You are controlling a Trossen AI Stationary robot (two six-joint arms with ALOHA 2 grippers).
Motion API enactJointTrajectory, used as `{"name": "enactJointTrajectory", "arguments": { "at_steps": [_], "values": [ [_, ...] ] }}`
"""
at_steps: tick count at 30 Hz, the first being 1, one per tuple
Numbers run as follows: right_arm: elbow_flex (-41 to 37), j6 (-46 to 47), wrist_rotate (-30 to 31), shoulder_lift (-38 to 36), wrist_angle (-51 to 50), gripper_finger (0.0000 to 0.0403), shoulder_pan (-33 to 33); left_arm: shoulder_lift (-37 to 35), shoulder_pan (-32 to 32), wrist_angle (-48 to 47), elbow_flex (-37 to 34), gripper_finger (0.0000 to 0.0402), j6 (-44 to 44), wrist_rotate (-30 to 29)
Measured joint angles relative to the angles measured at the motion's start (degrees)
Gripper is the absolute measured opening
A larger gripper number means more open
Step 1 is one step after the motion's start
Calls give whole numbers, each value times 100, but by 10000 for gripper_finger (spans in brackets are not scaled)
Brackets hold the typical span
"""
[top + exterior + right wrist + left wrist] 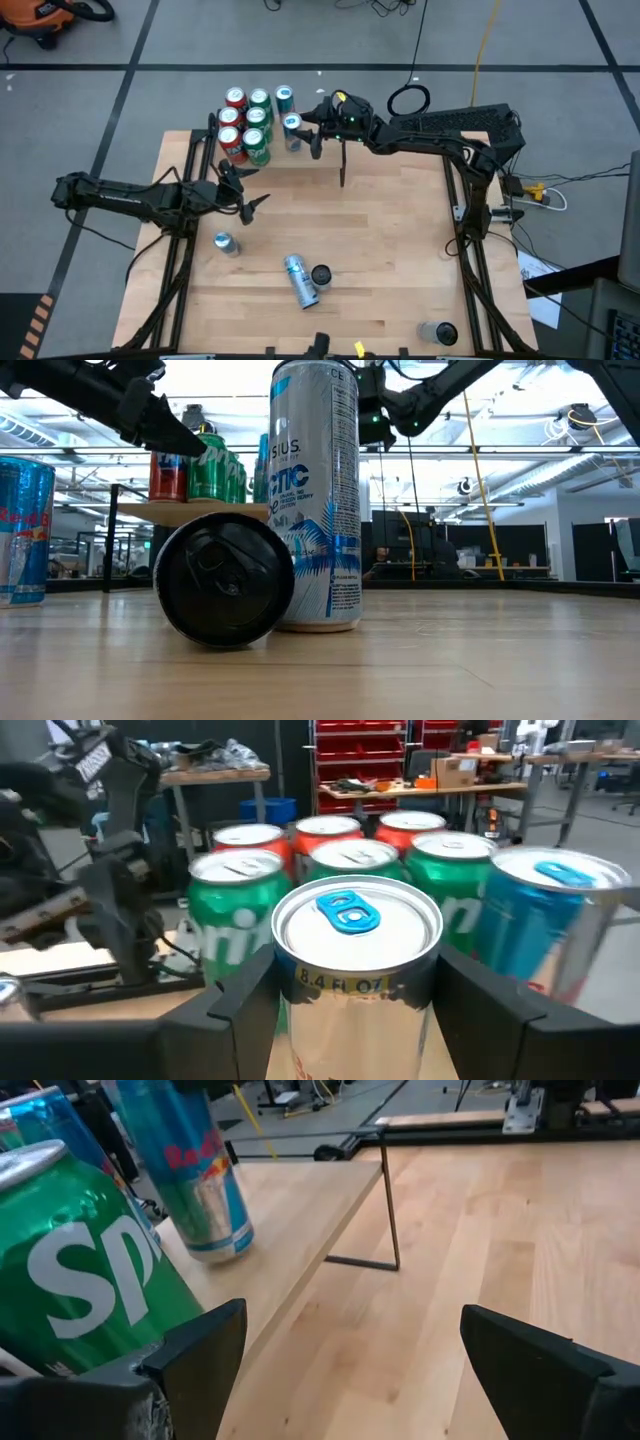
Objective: Place canned beverage on shelf
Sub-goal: Put the right blue soda can on the shelf
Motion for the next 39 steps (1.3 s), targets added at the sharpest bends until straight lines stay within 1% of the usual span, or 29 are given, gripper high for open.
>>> {"name": "enactJointTrajectory", "arguments": {
  "at_steps": [4,10,14,20,27,30,34,39],
  "values": [
    [5,122,-323,89,59,210,-174,-2,0,77,0,358,2,0],
    [8,15,-296,105,278,210,-205,0,0,158,-2,358,0,0],
    [157,-54,-297,105,105,210,-201,0,0,274,-2,358,2,2],
    [163,-118,-272,105,47,226,-184,0,0,320,-2,358,-2,48],
    [163,-205,-263,105,-70,231,-182,0,1,317,-2,358,-2,50],
    [163,-189,-243,105,-68,243,-189,0,0,317,-2,358,-4,50],
    [163,-137,-108,104,-111,271,-187,0,2,313,-2,358,-4,52],
    [165,-61,-108,99,-104,300,-187,0,0,313,-2,358,-7,55]
  ]
}}
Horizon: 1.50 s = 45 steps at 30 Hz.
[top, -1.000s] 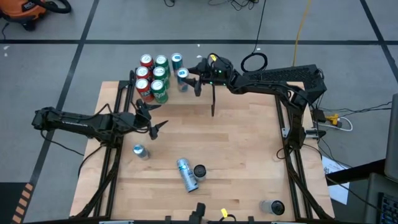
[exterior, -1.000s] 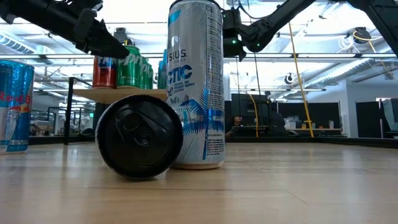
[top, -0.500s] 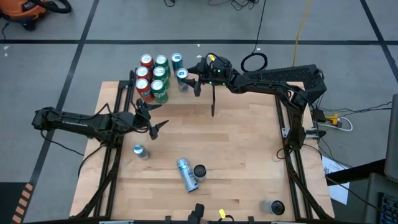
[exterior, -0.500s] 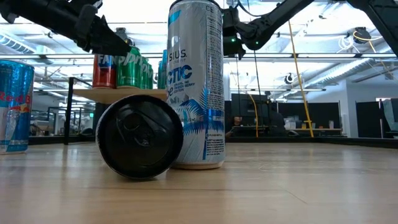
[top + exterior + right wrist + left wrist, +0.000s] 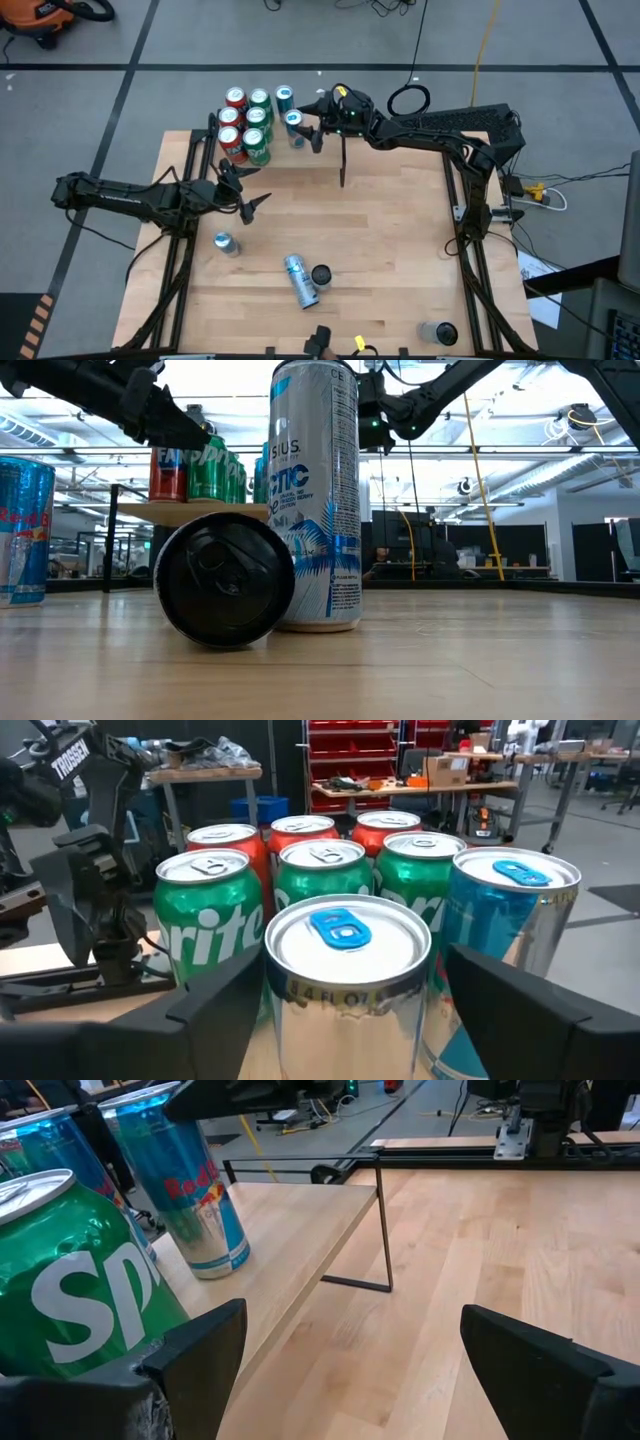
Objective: Place canned beverage on shelf
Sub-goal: Put the right blue soda can on the shelf
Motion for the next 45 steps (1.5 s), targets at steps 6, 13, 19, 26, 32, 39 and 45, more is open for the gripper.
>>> {"name": "enactJointTrajectory", "arguments": {
  "at_steps": [6,13,19,26,32,39,45],
  "values": [
    [0,123,-1,-51,-76,305,2,0,1,-56,0,358,-23,14],
    [3,44,19,-854,-1420,304,32,2,0,-537,0,358,-164,32],
    [2,403,549,-901,-2513,277,168,0,0,-607,0,358,-490,31],
    [-13,567,905,-395,-2581,155,432,0,-94,-778,0,358,-752,28],
    [-7,622,1081,-132,-2477,75,348,0,-140,-755,0,358,-693,10],
    [-7,553,1007,229,-1686,42,323,0,-140,-750,0,358,-686,-7],
    [-7,615,914,385,-1276,41,297,0,-140,-750,0,358,-702,-7]
  ]
}}
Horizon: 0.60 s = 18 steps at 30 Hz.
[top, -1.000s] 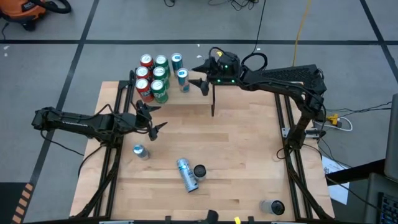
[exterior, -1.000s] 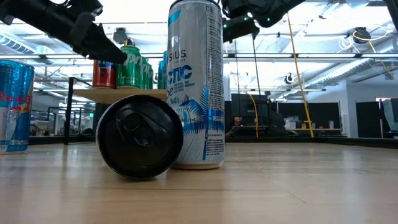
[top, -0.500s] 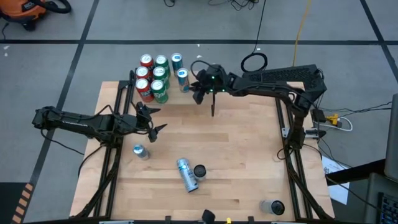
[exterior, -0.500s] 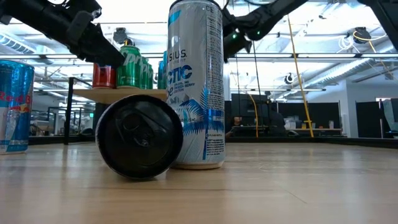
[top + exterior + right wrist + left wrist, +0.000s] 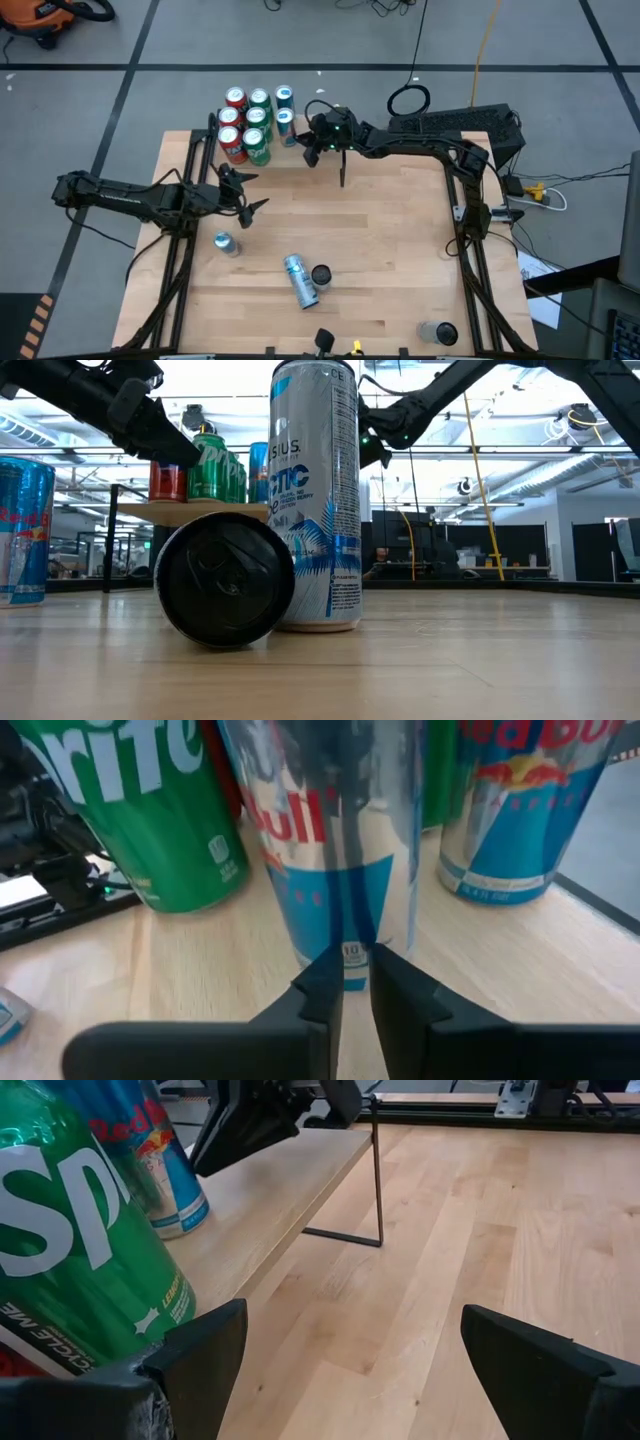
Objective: Place canned beverage on shelf
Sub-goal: Put the right blue soda can on the shelf
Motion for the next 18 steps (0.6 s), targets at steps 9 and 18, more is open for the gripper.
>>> {"name": "enactJointTrajectory", "arguments": {
  "at_steps": [9,18],
  "values": [
    [0,238,-444,-78,-27,41,24,0,0,-2,0,358,7,2],
    [0,-304,-83,103,189,41,495,0,0,2,0,358,-29,7]
  ]
}}
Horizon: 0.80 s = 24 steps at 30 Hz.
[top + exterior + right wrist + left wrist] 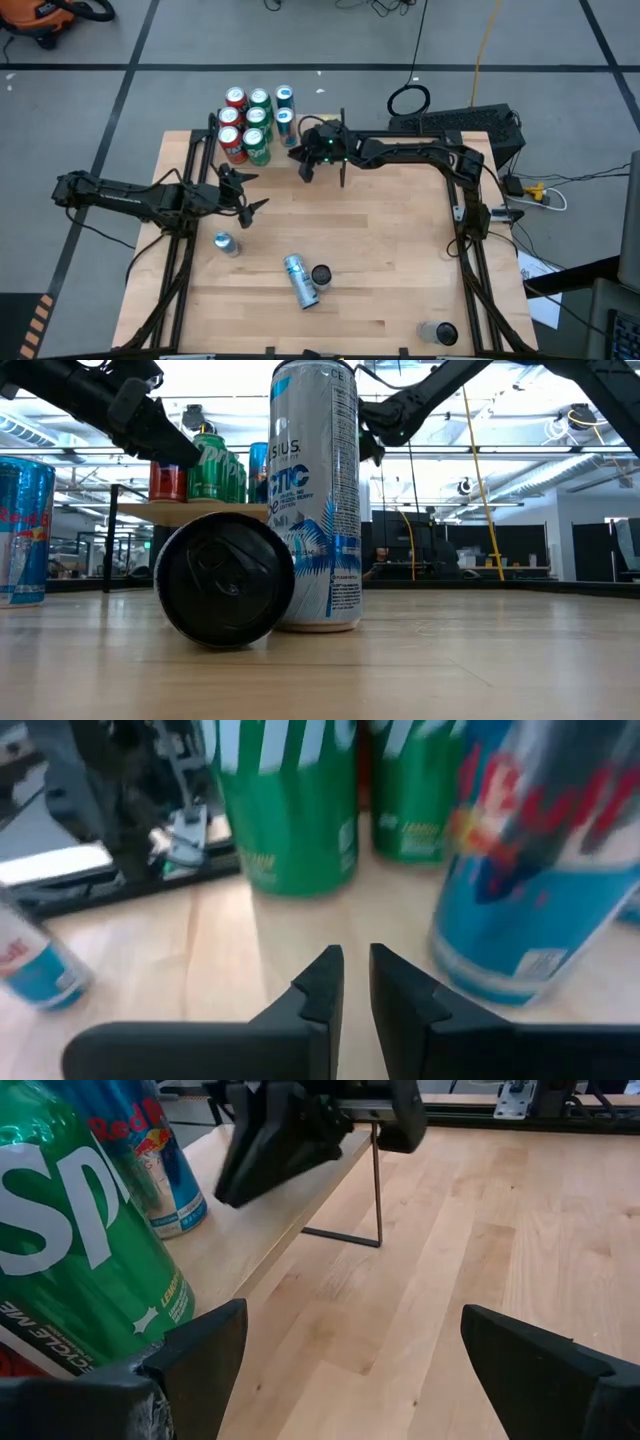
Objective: Place canned beverage on shelf
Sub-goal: Put the right blue soda can on the shelf
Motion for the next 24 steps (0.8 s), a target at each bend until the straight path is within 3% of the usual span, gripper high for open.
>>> {"name": "enactJointTrajectory", "arguments": {
  "at_steps": [7,24],
  "values": [
    [2,-182,408,-11,263,41,5,2,-4,13,0,358,18,5],
    [0,-246,557,-11,871,41,-204,2,-4,11,0,358,24,28]
  ]
}}
